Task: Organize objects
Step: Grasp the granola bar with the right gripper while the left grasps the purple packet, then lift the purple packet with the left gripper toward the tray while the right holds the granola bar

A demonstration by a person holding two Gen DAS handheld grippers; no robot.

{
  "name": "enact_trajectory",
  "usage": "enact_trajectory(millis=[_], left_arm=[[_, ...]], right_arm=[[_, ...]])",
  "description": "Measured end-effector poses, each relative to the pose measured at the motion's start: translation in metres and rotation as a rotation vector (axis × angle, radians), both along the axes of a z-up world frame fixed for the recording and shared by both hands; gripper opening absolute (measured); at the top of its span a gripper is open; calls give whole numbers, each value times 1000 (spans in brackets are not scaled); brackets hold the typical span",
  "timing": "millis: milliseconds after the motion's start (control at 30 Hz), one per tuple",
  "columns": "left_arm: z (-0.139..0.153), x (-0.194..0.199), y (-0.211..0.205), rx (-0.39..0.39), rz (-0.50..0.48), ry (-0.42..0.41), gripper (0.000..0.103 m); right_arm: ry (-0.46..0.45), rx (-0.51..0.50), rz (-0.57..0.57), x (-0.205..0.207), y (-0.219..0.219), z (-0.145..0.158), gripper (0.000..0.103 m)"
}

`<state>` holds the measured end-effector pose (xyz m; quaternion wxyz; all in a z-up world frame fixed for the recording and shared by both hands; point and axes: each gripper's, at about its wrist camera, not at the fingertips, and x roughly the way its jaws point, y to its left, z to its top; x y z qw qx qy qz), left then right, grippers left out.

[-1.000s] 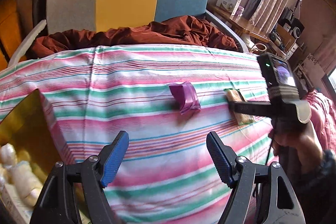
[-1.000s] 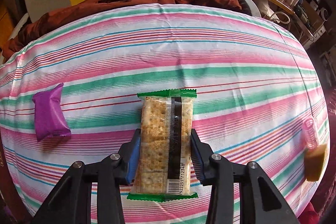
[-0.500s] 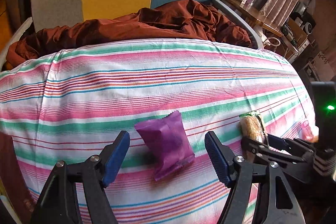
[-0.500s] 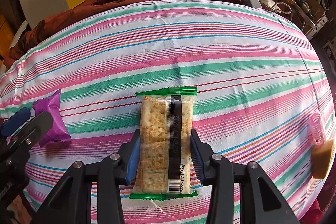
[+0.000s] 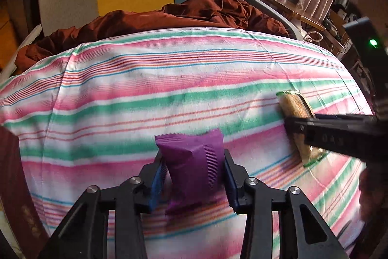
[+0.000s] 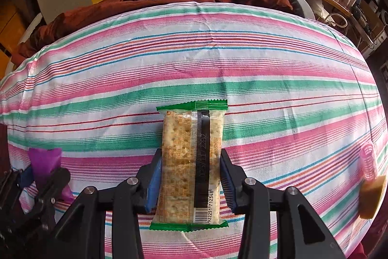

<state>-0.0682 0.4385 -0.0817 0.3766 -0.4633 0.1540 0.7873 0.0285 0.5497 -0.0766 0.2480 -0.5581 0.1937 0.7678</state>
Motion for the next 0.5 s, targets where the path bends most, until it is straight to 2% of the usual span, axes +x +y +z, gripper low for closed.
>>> enact_trajectory(millis=[100,167,267,400,467,500], left_arm=[[0,21,-27,52,-2,-18,37],[-1,38,-37,47,-14,44,38],[-3,45,-41,61,-18,67,37],[0,30,-50,120,37,-47,37],[-1,28,-51,125,20,-59,38],[-1,28,-52,130,12,-66,38]], right_arm=[[21,-22,54,-4,-10,0,44],[23,-16,96,-7,-17,0,44],[28,-6,107,-10,-24,0,44],[46,-21,95,-8,-19,0,43],[41,-10,101,2,-16,-1,43],[38,-7,103,-6,-17,-2,43]])
